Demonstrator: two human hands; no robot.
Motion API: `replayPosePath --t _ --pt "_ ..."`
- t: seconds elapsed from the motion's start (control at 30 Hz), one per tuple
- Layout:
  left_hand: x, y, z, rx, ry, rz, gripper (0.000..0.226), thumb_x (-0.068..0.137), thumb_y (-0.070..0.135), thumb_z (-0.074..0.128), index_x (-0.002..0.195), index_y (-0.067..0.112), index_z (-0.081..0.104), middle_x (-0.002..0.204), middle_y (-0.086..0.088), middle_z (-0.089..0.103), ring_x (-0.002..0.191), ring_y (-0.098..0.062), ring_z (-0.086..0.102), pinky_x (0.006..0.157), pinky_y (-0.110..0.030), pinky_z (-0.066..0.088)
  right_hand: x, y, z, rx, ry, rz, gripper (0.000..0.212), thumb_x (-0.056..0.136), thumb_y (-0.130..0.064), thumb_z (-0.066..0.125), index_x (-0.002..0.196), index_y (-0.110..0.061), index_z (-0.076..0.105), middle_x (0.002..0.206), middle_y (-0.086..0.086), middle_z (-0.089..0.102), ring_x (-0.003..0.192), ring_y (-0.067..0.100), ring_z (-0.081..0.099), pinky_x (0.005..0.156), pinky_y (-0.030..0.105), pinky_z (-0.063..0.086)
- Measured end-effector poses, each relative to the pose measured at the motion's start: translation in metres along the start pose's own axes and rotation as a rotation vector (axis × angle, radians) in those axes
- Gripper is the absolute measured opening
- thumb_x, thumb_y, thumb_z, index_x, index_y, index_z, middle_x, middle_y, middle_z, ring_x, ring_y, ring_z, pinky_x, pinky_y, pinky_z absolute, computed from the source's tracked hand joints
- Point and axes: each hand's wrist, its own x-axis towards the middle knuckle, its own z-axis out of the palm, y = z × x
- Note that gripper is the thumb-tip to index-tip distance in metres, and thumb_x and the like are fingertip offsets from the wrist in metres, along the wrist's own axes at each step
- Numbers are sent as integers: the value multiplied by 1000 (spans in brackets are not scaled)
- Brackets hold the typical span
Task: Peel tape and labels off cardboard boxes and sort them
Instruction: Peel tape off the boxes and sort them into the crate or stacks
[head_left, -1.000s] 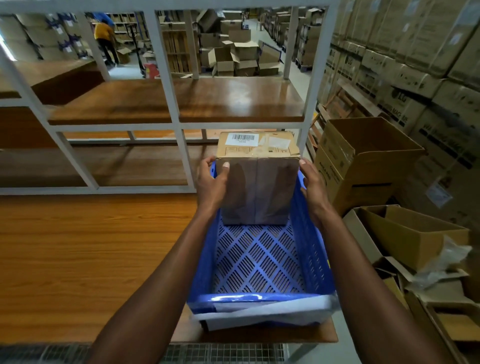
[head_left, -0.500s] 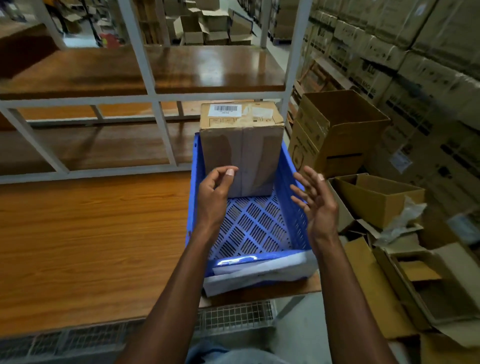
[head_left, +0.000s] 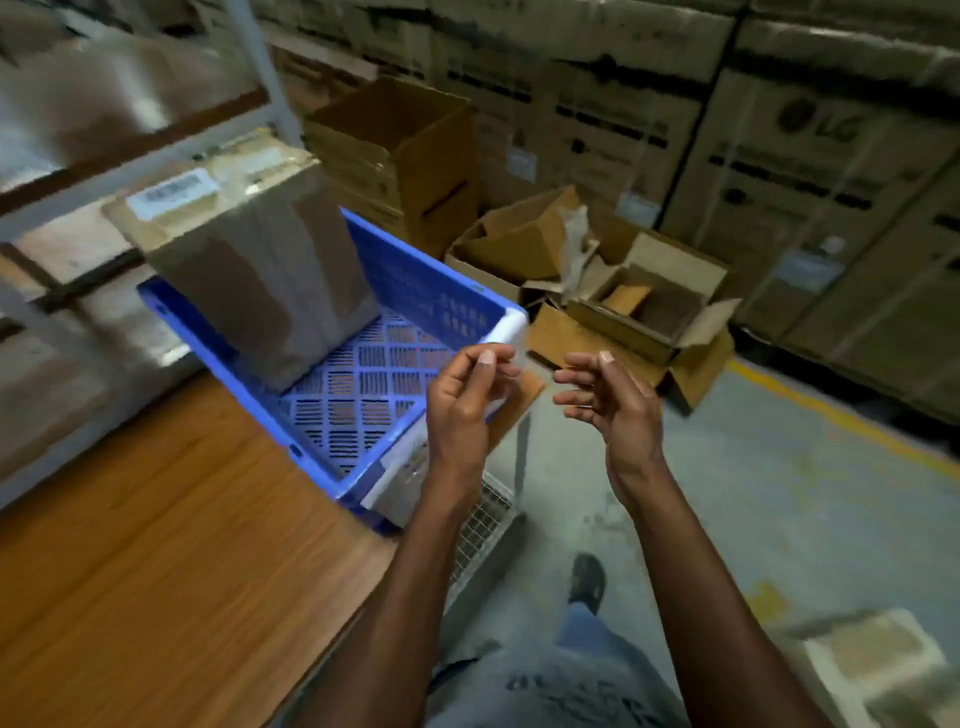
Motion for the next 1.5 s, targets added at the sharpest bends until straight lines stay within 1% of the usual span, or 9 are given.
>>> replayPosePath --t 0.2,0.37,0.5,0.73,0.87,1.0,1.3,1.4,1.5 --pt "-51 -51 78 49 -375 -240 23 107 18 52 98 15 73 85 -5 72 75 -18 63 72 -27 51 -81 12 -107 -245 309 163 25 106 -25 51 107 -19 75 101 0 78 81 16 68 73 30 47" --pt "-118 -93 141 205 -781 -458 25 107 23 49 104 16 73 92 -2 72 80 -22 64 75 -31 49 -161 43 -196 -164 555 295 24 105 -25 52 108 -17 74 100 0 76 78 18 65 69 29 45" --pt "-187 -134 176 296 -932 -608 26 107 27 48 105 16 73 94 -2 72 77 -20 64 71 -29 48 -231 81 -258 -79 689 429 25 105 -24 51 114 -13 71 101 3 73 73 18 62 65 28 43" --pt "-318 -194 220 363 -944 -882 32 108 35 46 112 14 70 95 0 69 74 -16 62 67 -26 46 -371 144 -369 197 848 692 21 103 -32 52 106 -19 67 100 0 73 77 19 68 70 28 46" --pt "-387 -221 233 406 -958 -1030 36 108 39 45 117 14 68 105 -2 69 87 -21 64 76 -30 50 -440 170 -426 308 956 734 23 103 -30 52 110 -14 68 110 6 73 83 23 69 73 29 48" --pt "-440 -242 252 456 -941 -1154 37 107 42 46 118 14 68 117 -6 69 106 -28 65 93 -40 52 -492 189 -472 367 989 769 27 104 -32 54 113 -11 68 117 10 73 93 28 70 88 35 48" --pt "-466 -274 337 603 -1017 -1051 31 108 36 48 114 15 70 110 -6 69 99 -27 65 99 -42 51 -521 206 -572 437 991 793 33 105 -36 53 115 -8 68 112 10 74 93 29 70 94 39 50" --pt "-454 -293 375 633 -1030 -1024 29 107 35 49 110 16 71 108 -6 70 95 -27 65 90 -40 52 -507 208 -613 435 1002 808 29 105 -35 53 109 -10 67 111 10 73 94 31 70 105 45 50" --pt "-439 -318 417 676 -1042 -1012 29 107 35 49 108 16 71 104 -6 70 87 -24 64 79 -34 52 -488 204 -653 388 1007 822 29 105 -36 56 105 -10 68 108 11 73 95 32 70 101 45 52"
